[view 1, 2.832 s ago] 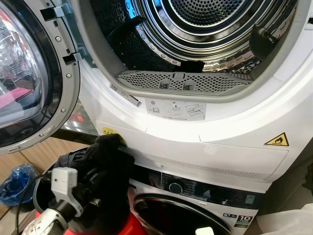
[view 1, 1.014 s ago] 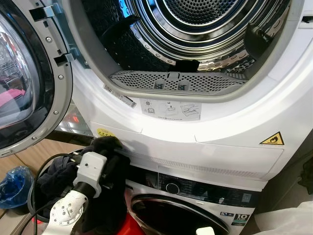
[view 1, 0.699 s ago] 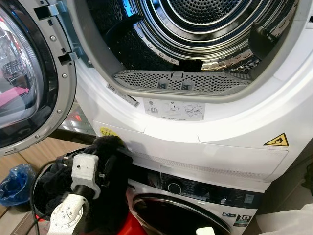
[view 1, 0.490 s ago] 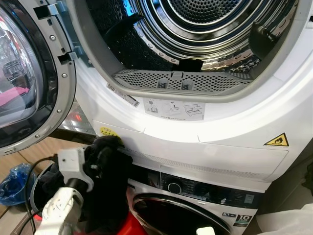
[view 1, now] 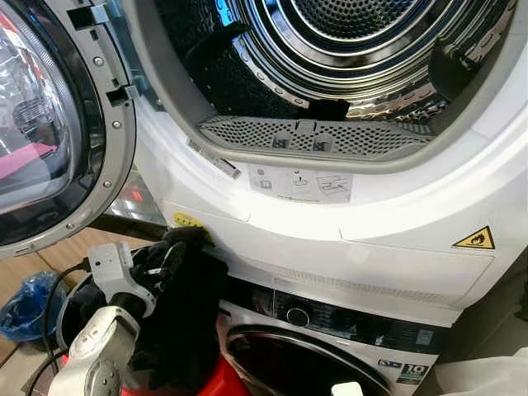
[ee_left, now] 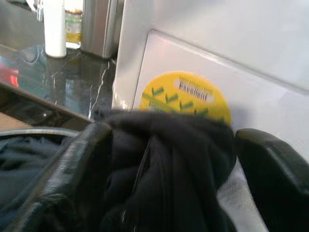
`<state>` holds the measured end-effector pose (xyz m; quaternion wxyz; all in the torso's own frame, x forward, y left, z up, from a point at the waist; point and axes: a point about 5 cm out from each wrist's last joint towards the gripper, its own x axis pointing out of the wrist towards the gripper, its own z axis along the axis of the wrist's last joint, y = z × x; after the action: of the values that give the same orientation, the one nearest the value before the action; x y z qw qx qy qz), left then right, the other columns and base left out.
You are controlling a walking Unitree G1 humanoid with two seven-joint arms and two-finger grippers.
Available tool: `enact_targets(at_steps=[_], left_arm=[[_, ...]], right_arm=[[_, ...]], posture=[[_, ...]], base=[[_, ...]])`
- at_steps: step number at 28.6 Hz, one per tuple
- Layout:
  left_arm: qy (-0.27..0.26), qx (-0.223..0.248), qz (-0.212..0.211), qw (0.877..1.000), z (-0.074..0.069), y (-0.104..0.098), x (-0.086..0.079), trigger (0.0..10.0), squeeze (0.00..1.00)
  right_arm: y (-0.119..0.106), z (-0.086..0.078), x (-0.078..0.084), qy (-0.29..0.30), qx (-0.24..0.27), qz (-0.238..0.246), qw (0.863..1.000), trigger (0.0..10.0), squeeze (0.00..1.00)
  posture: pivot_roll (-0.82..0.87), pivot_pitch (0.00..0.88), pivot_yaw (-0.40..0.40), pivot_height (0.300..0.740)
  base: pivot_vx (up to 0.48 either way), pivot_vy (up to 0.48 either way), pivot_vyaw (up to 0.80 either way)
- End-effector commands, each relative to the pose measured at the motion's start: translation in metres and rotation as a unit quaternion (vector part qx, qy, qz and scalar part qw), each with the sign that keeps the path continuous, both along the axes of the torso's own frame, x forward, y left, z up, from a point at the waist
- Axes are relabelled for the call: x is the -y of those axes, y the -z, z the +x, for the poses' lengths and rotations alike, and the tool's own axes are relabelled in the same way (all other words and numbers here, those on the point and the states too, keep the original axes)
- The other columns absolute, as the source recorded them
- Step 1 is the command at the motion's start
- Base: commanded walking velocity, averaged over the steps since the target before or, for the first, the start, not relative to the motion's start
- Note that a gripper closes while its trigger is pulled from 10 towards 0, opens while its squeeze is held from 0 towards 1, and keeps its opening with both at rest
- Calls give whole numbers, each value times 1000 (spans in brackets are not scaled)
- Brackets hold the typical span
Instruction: Clothes washing
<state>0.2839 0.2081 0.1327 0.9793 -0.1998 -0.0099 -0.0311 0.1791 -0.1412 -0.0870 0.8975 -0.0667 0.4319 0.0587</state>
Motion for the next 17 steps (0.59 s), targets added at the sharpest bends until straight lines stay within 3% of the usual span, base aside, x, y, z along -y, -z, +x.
enact_targets(at_steps=[1,6,12,13,14,15,17], left_arm=[[-5,-9,-3,1000,1,0,-6,10000,1000],[-14,-32,-9,999,11,-6,-15,10000,1000],[-14,-66,4,998,12,-3,-16,10000,988],[-12,-68,6,998,13,-3,-15,10000,78],[-10,-70,7,997,13,-3,-15,10000,78],[-9,-79,4,997,14,-3,-13,10000,0],[-9,-92,-4,996,15,0,-12,10000,0]], right_arm=[[-1,3,-5,-3,3,6,1000,10000,0],[-1,3,-6,-3,3,8,1000,10000,0],[0,1,-5,-3,0,7,1000,10000,0],[0,0,-5,-3,0,7,1000,10000,0],[0,0,-5,-3,0,7,1000,10000,0],[0,0,-5,-3,0,6,1000,10000,0],[-1,1,-4,-2,1,6,1000,10000,0]], posture=[[60,0,135,740],[56,0,138,740],[56,0,137,740],[57,0,137,740],[56,0,137,740],[55,0,137,740],[53,0,139,740]], base=[[0,0,0],[0,0,0],[0,0,0],[0,0,0],[0,0,0],[0,0,0],[0,0,0]])
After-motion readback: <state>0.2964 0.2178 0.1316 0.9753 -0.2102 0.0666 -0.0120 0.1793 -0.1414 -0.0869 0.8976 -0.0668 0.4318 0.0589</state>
